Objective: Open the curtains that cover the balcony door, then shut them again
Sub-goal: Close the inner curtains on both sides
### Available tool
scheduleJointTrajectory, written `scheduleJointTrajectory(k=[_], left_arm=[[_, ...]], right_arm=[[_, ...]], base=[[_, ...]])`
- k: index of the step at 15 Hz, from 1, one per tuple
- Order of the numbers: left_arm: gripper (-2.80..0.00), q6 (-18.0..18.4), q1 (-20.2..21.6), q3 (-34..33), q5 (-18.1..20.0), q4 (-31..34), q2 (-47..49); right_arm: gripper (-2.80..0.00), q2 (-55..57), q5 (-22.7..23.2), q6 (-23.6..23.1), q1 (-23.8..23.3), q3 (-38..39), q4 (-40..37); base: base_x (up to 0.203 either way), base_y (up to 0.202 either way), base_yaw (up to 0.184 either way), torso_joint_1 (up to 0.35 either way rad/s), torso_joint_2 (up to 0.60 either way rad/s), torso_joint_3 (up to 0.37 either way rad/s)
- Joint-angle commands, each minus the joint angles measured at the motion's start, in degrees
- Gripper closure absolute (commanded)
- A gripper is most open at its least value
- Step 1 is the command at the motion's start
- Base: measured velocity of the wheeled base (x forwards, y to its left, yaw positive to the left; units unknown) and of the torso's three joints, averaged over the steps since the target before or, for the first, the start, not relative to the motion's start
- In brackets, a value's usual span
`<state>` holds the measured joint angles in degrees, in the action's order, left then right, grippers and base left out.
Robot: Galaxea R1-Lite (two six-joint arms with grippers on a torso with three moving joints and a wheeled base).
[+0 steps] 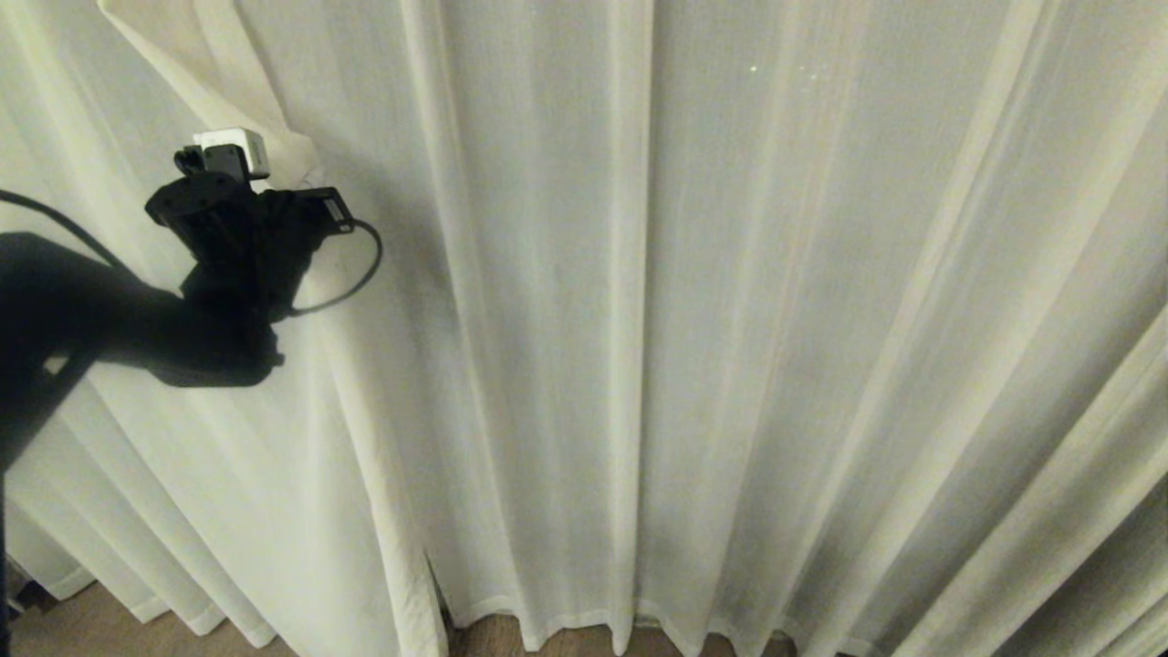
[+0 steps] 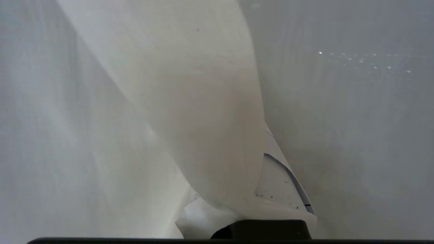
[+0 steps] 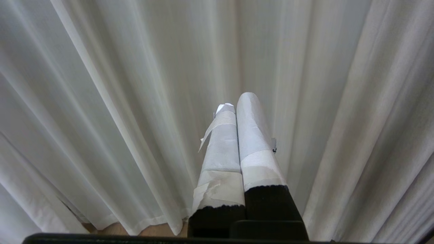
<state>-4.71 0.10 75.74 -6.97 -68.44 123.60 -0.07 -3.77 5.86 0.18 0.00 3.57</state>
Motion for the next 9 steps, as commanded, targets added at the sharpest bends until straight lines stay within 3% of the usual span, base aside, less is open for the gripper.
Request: scheduleJointTrajectory(k=[1, 9], left_arm=[[0.0, 0.0, -0.1, -0.5, 0.0, -0.6, 0.0], [0.0, -0.1, -0.2, -1.3, -0.1, -0.6, -0.8]], right_arm=[[0.0, 0.1, 0.0, 0.0, 0.0, 0.0, 0.0], [0.0, 0.1, 0.0, 0.0, 0.0, 0.0, 0.0]], base=[[0.0, 0.0, 0.0, 0.0, 0.0, 0.0], [0.0, 0.0, 0.0, 0.0, 0.0, 0.0]])
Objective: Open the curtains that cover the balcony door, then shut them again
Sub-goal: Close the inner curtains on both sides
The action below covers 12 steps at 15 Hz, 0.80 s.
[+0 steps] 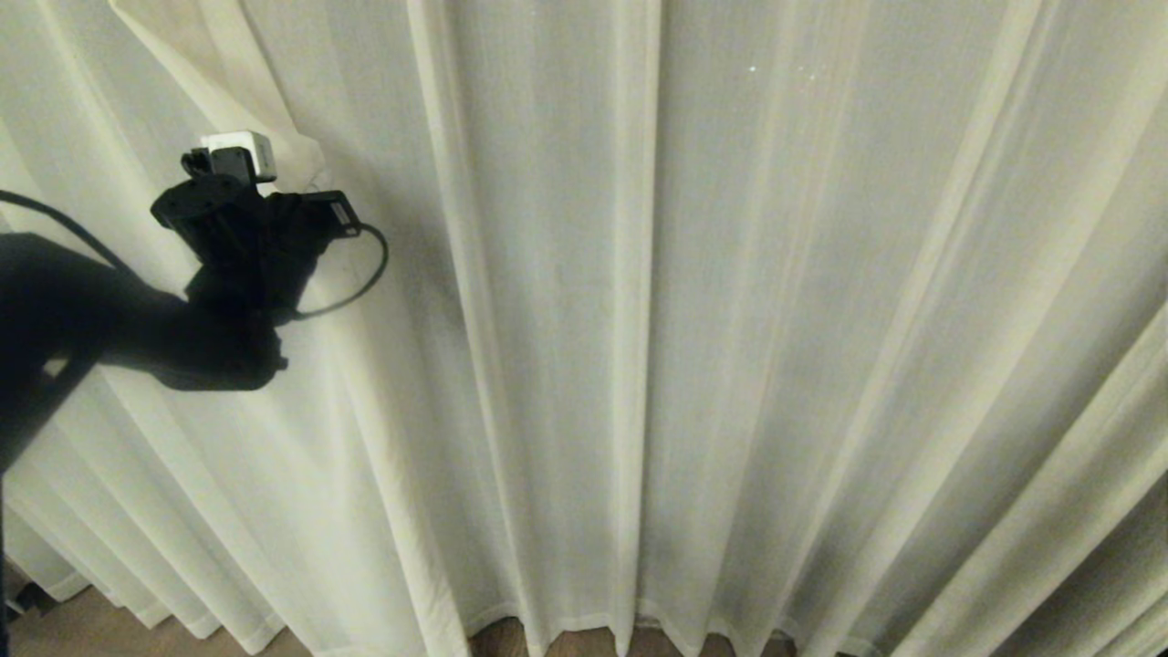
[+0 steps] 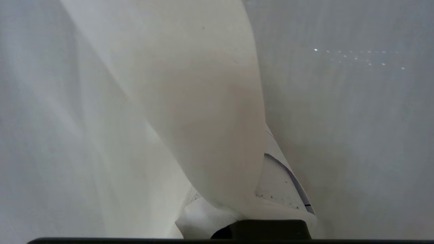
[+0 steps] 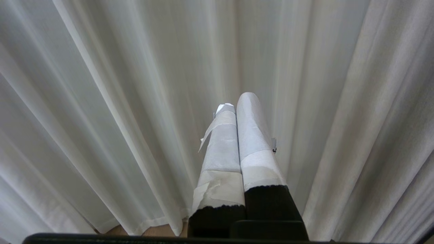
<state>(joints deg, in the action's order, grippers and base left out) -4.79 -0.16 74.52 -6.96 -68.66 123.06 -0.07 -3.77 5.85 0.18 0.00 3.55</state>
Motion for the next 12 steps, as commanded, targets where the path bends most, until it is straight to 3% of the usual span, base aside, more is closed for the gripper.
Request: scheduleJointTrajectory(k=[1, 2, 8, 12], left_arm=[[0.0, 0.0, 0.2, -0.1, -0.2, -0.4, -0.4], [-2.8, 0.0, 0.3, -0.2, -0.2, -0.5, -0.4], [-2.8, -0.1, 0.5, -5.7, -0.7, -3.2, -2.7], [-2.8, -0.1, 0.7, -15.7, -1.2, -7.5, -7.1]], right_arm=[[0.0, 0.1, 0.0, 0.0, 0.0, 0.0, 0.1], [0.0, 0.1, 0.0, 0.0, 0.0, 0.0, 0.1], [0.0, 0.1, 0.0, 0.0, 0.1, 0.0, 0.1], [0.0, 0.1, 0.0, 0.0, 0.0, 0.0, 0.1]], base=[[0.0, 0.0, 0.0, 0.0, 0.0, 0.0], [0.0, 0.0, 0.0, 0.0, 0.0, 0.0], [0.0, 0.0, 0.0, 0.0, 0.0, 0.0], [0.0, 0.0, 0.0, 0.0, 0.0, 0.0]])
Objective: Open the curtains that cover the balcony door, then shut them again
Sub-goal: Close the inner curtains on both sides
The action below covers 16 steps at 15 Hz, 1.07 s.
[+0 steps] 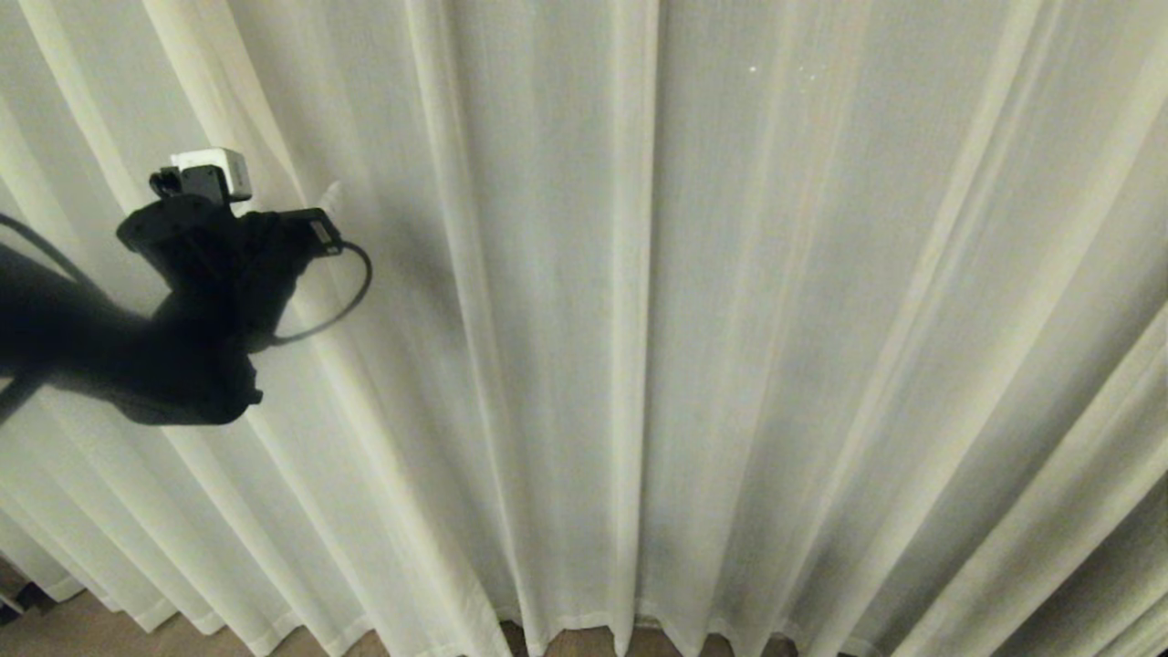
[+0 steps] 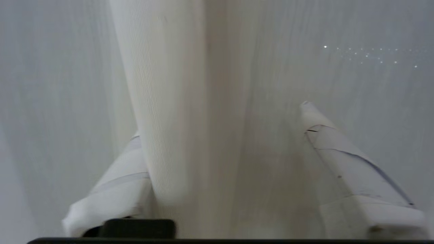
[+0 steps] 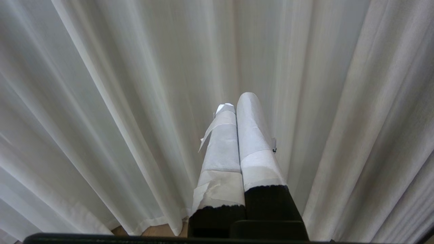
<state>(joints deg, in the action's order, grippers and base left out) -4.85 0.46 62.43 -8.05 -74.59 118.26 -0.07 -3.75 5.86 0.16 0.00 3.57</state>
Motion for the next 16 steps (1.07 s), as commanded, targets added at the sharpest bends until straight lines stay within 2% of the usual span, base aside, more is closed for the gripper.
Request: scheduleJointTrajectory(k=[1, 8, 11, 14, 15, 16], left_arm=[[-2.8, -0.1, 0.3, -6.6, -0.3, -3.5, -3.5], [-2.8, 0.0, 0.7, -30.1, -0.6, -14.2, -13.3], [-2.8, 0.1, 0.8, -37.8, -0.6, -15.2, -17.7], [-2.8, 0.1, 0.6, -41.7, -0.5, -15.4, -20.9], [0.0, 0.1, 0.6, -42.5, -0.4, -15.4, -22.1], [0.0, 0.1, 0.4, -43.3, -0.4, -15.4, -23.1]], right_arm=[[0.0, 0.1, 0.0, 0.0, 0.0, 0.0, 0.0], [0.0, 0.1, 0.0, 0.0, 0.0, 0.0, 0.0], [0.0, 0.1, 0.0, 0.0, 0.0, 0.0, 0.0], [0.0, 0.1, 0.0, 0.0, 0.0, 0.0, 0.0], [0.0, 0.1, 0.0, 0.0, 0.0, 0.0, 0.0], [0.0, 0.1, 0.0, 0.0, 0.0, 0.0, 0.0]], base=[[0.0, 0.0, 0.0, 0.0, 0.0, 0.0], [0.0, 0.0, 0.0, 0.0, 0.0, 0.0], [0.0, 0.0, 0.0, 0.0, 0.0, 0.0], [0.0, 0.0, 0.0, 0.0, 0.0, 0.0], [0.0, 0.0, 0.0, 0.0, 0.0, 0.0], [0.0, 0.0, 0.0, 0.0, 0.0, 0.0]])
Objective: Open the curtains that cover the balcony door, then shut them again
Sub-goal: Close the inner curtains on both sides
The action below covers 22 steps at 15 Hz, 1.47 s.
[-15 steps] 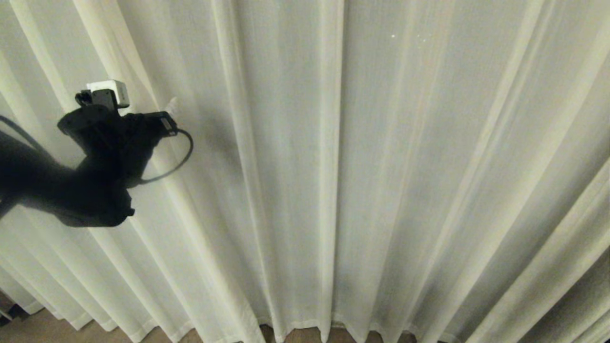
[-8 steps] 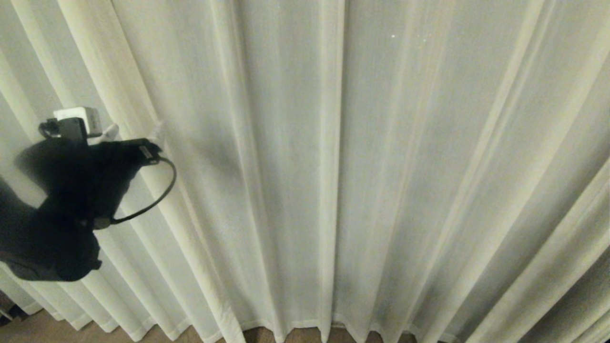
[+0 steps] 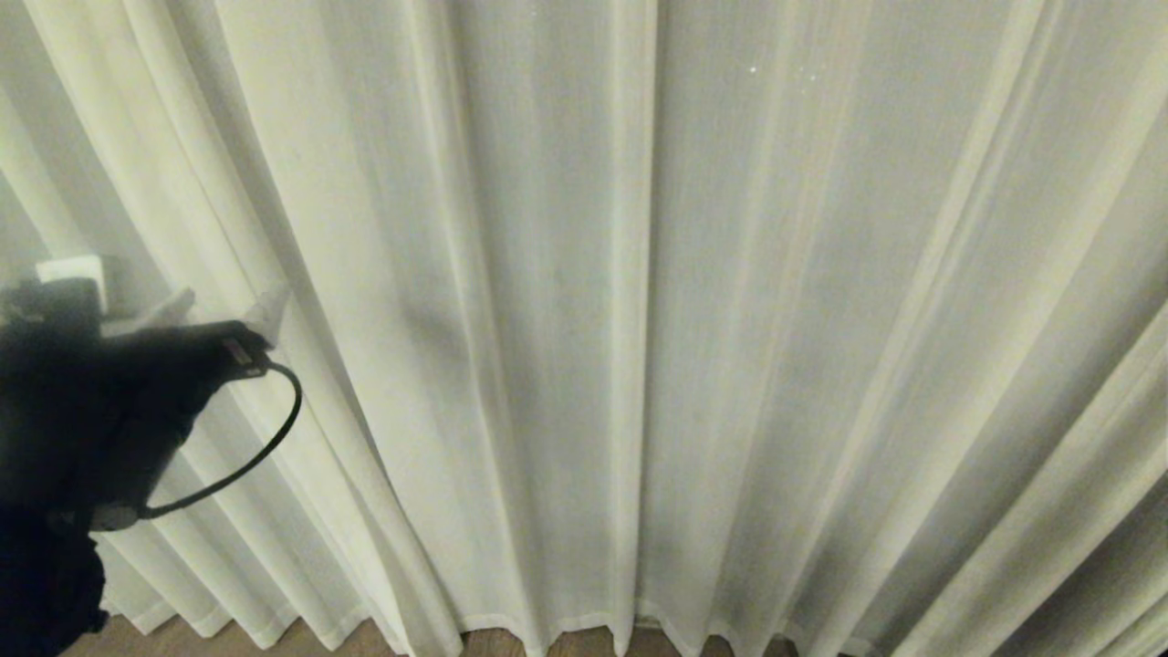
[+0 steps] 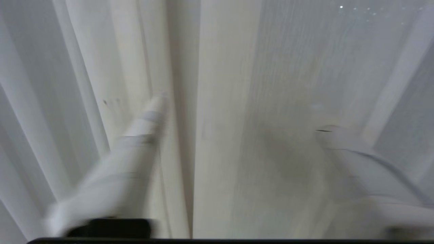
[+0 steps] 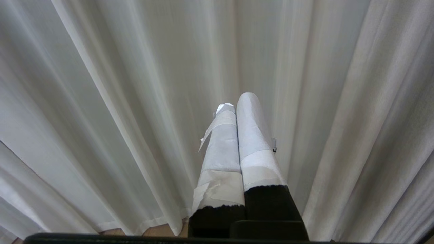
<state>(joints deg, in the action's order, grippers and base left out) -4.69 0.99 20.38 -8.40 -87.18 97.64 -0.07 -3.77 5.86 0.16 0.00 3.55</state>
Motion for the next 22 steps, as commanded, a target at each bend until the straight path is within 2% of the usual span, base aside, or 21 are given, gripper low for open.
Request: scheduleJointTrajectory(k=[1, 17, 20, 22], left_arm=[[0.0, -0.1, -0.2, -1.9, 0.0, -2.8, -3.4], [0.0, -0.3, -0.2, -20.0, 1.7, -1.9, -25.4], [0.0, -0.2, 0.2, -20.4, 4.3, 4.7, -31.6], [0.0, -0.2, 0.5, -20.4, 7.0, 13.5, -39.3]], right_arm=[[0.0, 0.1, 0.0, 0.0, 0.0, 0.0, 0.1], [0.0, 0.1, 0.0, 0.0, 0.0, 0.0, 0.1], [0.0, 0.1, 0.0, 0.0, 0.0, 0.0, 0.1], [0.0, 0.1, 0.0, 0.0, 0.0, 0.0, 0.1]], base=[[0.0, 0.0, 0.0, 0.0, 0.0, 0.0], [0.0, 0.0, 0.0, 0.0, 0.0, 0.0], [0.0, 0.0, 0.0, 0.0, 0.0, 0.0], [0.0, 0.0, 0.0, 0.0, 0.0, 0.0]])
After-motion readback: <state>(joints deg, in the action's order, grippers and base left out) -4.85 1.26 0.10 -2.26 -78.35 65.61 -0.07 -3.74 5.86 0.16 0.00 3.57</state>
